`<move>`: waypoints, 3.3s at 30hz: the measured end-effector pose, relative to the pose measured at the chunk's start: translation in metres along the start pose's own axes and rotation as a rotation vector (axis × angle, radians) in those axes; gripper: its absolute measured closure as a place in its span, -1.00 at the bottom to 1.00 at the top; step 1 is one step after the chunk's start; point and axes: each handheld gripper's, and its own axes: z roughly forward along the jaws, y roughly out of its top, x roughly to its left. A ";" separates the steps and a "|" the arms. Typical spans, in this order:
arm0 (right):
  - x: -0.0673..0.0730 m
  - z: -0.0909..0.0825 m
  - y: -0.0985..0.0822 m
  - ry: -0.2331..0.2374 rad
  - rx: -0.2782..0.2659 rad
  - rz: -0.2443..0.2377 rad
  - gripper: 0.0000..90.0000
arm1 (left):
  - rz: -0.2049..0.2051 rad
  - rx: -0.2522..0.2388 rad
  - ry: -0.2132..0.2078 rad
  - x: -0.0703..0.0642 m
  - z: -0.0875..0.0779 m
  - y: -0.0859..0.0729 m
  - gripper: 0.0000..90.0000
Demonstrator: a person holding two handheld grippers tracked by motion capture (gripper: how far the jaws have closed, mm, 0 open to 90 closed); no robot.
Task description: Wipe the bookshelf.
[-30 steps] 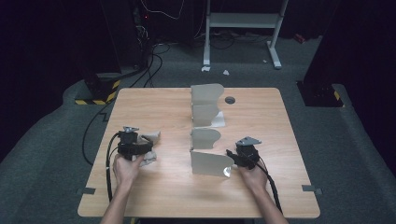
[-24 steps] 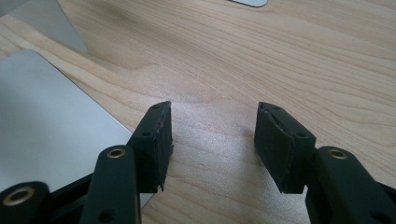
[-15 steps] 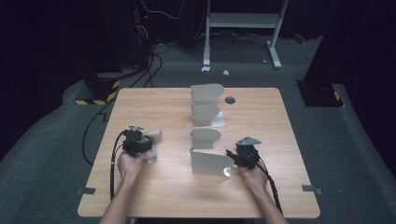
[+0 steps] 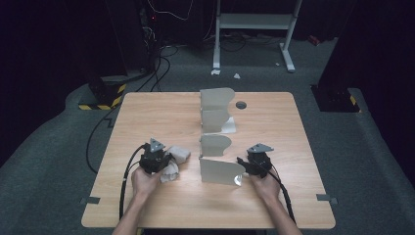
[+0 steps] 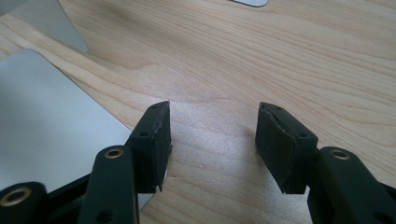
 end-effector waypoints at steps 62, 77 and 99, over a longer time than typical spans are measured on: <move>0.004 0.000 0.000 0.009 0.004 -0.002 -0.09 | 0.047 -0.088 -0.280 -0.043 -0.009 0.045 0.71; 0.004 0.000 0.000 0.008 0.005 -0.001 -0.10 | 0.029 -0.089 -0.287 -0.036 -0.013 0.041 0.69; 0.004 0.000 0.000 0.008 0.005 0.001 -0.10 | 0.024 -0.157 -0.248 -0.030 -0.028 0.061 0.69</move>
